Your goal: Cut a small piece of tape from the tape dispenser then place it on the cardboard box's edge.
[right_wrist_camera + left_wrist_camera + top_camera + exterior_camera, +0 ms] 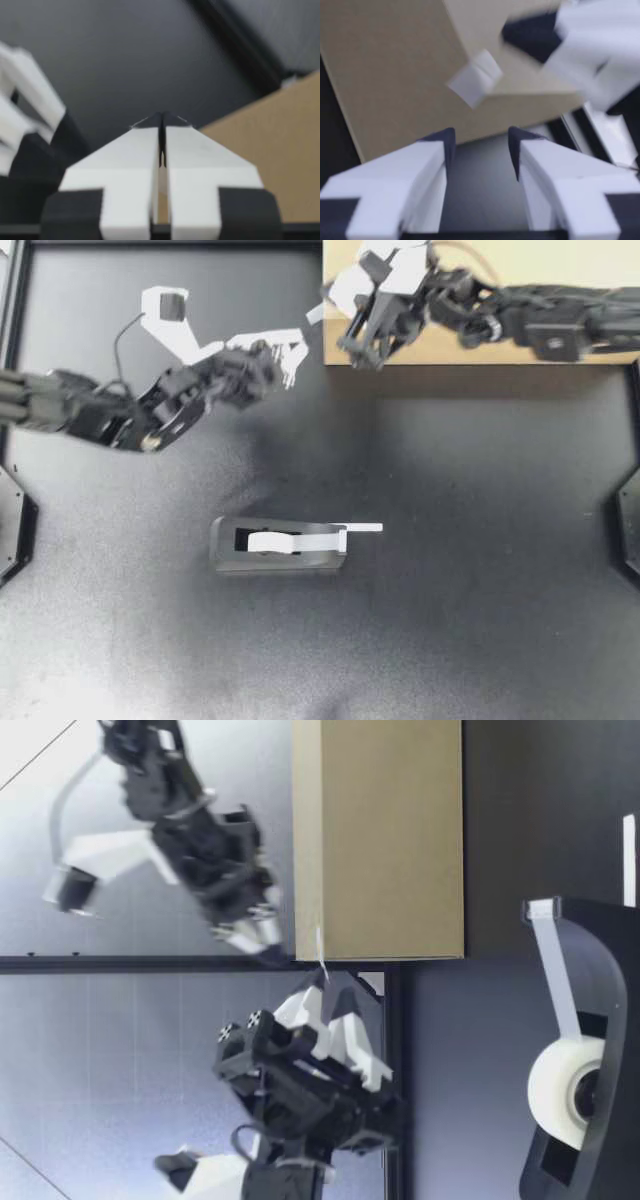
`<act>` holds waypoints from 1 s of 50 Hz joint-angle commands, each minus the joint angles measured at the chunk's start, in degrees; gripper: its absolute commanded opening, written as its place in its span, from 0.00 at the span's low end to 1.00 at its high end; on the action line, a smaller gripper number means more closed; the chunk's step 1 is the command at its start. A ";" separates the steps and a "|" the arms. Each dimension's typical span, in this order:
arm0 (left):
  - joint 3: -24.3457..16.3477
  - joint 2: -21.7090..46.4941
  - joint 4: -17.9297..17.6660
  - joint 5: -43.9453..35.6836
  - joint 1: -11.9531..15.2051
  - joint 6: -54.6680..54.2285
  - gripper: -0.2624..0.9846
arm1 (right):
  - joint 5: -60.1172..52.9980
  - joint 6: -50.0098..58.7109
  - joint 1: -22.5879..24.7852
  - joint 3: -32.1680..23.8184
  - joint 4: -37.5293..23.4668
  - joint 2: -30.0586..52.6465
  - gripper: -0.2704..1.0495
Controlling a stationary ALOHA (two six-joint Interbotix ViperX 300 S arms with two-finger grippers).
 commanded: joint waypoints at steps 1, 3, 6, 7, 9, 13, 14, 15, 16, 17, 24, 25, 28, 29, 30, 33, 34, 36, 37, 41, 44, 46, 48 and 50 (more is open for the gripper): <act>1.14 -4.39 0.26 -0.18 -1.76 5.10 0.50 | -0.26 -0.09 2.46 -0.53 -0.18 -4.92 0.14; 1.85 -5.54 0.26 -0.18 -2.46 7.65 0.50 | -0.26 0.00 3.52 -0.09 -0.09 -5.89 0.14; 3.08 -7.82 0.26 0.26 -3.78 12.92 0.50 | -0.26 0.00 5.27 0.79 -0.09 -7.73 0.14; 3.43 -8.53 0.26 0.53 -4.22 14.50 0.50 | -0.26 0.00 5.80 1.23 -0.18 -8.26 0.14; 4.04 -10.37 0.44 1.41 -5.27 18.46 0.50 | -0.26 0.00 7.29 2.11 -0.18 -9.49 0.14; 5.10 -13.62 1.67 4.22 -7.12 25.93 0.50 | -0.44 0.00 10.28 3.78 -0.09 -11.69 0.14; 5.19 -14.33 1.85 5.01 -7.47 27.42 0.50 | -0.53 0.00 10.90 4.22 -0.09 -12.22 0.14; 5.27 -15.03 2.11 5.89 -7.82 28.92 0.50 | -0.53 0.00 11.43 4.57 -0.18 -12.66 0.14; 5.45 -15.91 2.37 7.12 -8.44 30.85 0.50 | -0.62 0.00 12.39 5.10 -0.09 -13.45 0.14; 5.45 -16.52 2.55 8.00 -8.79 32.17 0.50 | -0.62 0.00 13.01 5.54 -0.09 -13.89 0.14; 5.54 -19.86 3.60 11.95 -10.90 40.17 0.50 | -2.02 0.18 17.23 8.88 0.00 -17.14 0.14; 5.54 -20.13 3.78 12.13 -11.07 40.78 0.50 | -2.29 0.18 17.67 9.40 0.00 -17.49 0.14; 5.54 -20.92 4.83 12.66 -11.95 42.80 0.50 | -3.25 0.26 19.60 11.16 0.09 -18.63 0.14; 5.54 -21.18 5.36 12.74 -12.22 43.15 0.50 | -3.52 0.35 20.04 11.69 0.09 -18.81 0.14; 5.54 -21.36 6.15 12.74 -12.66 43.77 0.50 | -3.87 0.44 20.48 12.13 0.18 -19.16 0.14; 5.71 -21.80 8.35 12.74 -13.71 44.56 0.50 | -5.10 0.79 22.24 13.54 0.18 -19.95 0.14; 5.71 -21.88 9.05 12.74 -13.97 44.65 0.50 | -5.54 1.05 22.94 14.06 0.18 -20.21 0.14; 5.71 -21.97 10.37 12.74 -14.50 44.56 0.50 | -6.24 1.41 23.99 14.68 0.18 -20.65 0.14; 5.71 -22.06 10.90 12.74 -14.68 44.56 0.50 | -6.50 1.49 24.43 14.94 0.18 -20.83 0.14; 5.71 -22.24 13.18 12.74 -15.56 44.38 0.50 | -7.47 1.67 26.72 15.73 0.18 -21.53 0.14; 5.71 -22.59 13.97 12.74 -16.17 44.30 0.50 | -7.82 1.67 28.21 16.17 0.18 -21.97 0.14; 5.80 -22.76 14.24 12.74 -16.52 44.30 0.50 | -8.09 1.76 28.92 16.52 0.18 -22.06 0.14; 5.89 -23.03 14.33 12.74 -16.88 44.56 0.50 | -8.17 1.76 29.27 16.79 0.18 -22.06 0.14; 5.89 -23.20 14.41 12.74 -16.88 44.65 0.50 | -8.17 1.76 29.36 16.96 0.26 -22.06 0.14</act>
